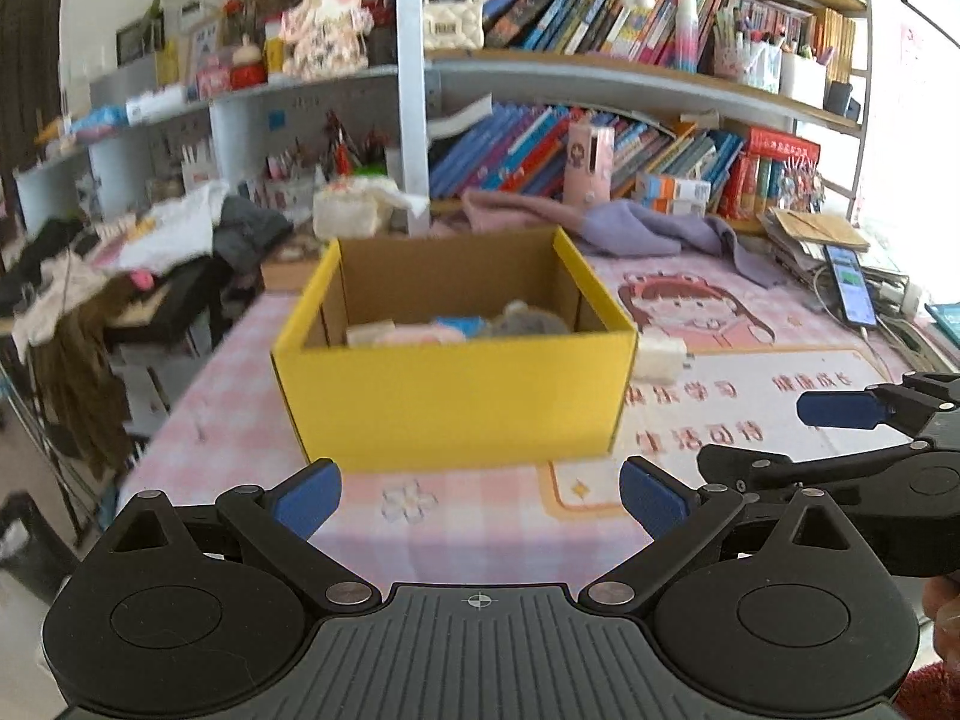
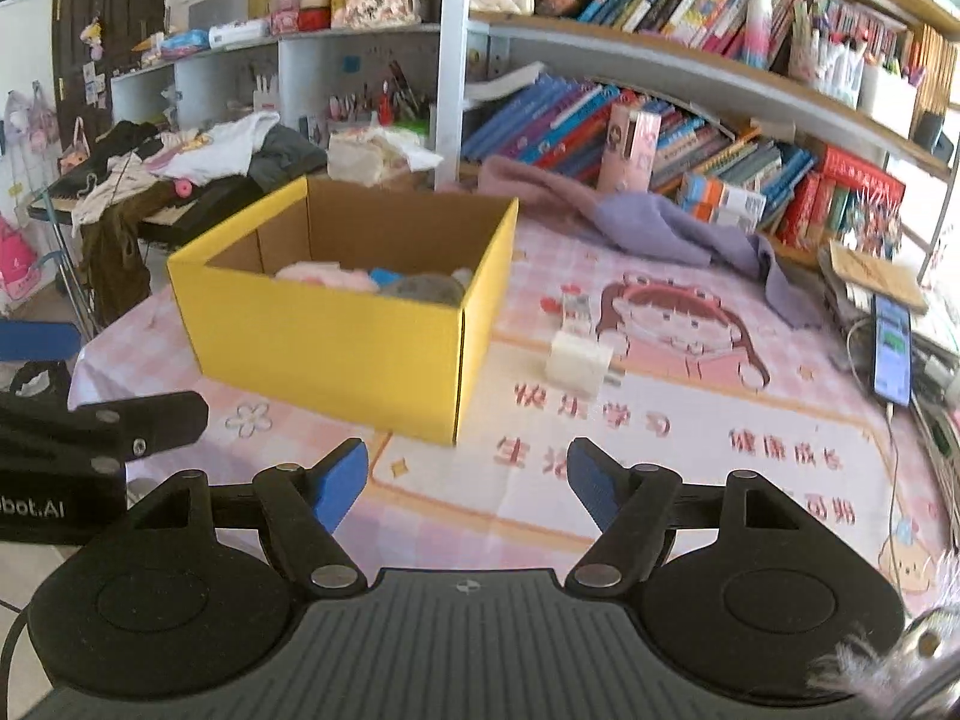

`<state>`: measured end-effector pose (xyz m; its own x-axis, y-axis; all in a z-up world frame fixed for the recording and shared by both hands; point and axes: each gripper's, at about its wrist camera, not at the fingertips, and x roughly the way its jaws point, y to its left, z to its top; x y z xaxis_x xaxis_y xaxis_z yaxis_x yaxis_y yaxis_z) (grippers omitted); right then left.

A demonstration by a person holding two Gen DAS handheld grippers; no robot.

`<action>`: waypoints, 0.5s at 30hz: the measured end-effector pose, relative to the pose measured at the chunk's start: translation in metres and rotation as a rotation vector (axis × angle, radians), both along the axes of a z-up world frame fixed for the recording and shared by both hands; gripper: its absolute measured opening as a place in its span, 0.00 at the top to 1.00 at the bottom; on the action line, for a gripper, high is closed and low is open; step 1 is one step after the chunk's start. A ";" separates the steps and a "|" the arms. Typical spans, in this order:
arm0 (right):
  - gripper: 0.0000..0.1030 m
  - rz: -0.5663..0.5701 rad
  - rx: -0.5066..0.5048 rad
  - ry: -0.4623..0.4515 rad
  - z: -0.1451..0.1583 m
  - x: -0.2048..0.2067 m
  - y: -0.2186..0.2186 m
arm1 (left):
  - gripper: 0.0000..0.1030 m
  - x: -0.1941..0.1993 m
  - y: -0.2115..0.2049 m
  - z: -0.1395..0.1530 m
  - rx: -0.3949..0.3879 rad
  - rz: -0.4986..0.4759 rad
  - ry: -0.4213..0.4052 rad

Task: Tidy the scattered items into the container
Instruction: 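Move both grippers toward the white charger and medicine box on the mat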

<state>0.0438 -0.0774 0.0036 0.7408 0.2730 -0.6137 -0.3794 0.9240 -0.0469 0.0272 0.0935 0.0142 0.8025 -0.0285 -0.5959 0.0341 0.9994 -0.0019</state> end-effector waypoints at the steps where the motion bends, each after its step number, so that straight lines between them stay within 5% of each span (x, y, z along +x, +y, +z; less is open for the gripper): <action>1: 0.30 -0.001 -0.002 0.007 -0.001 -0.001 0.000 | 0.02 -0.001 0.000 -0.002 -0.003 0.001 0.010; 15: 0.26 -0.035 -0.028 0.055 -0.009 -0.011 -0.008 | 0.02 -0.009 -0.003 -0.020 -0.020 0.026 0.080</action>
<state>0.0332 -0.0857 -0.0058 0.7144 0.2296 -0.6610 -0.3492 0.9356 -0.0524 0.0183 0.0908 -0.0056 0.7531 -0.0208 -0.6576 0.0068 0.9997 -0.0238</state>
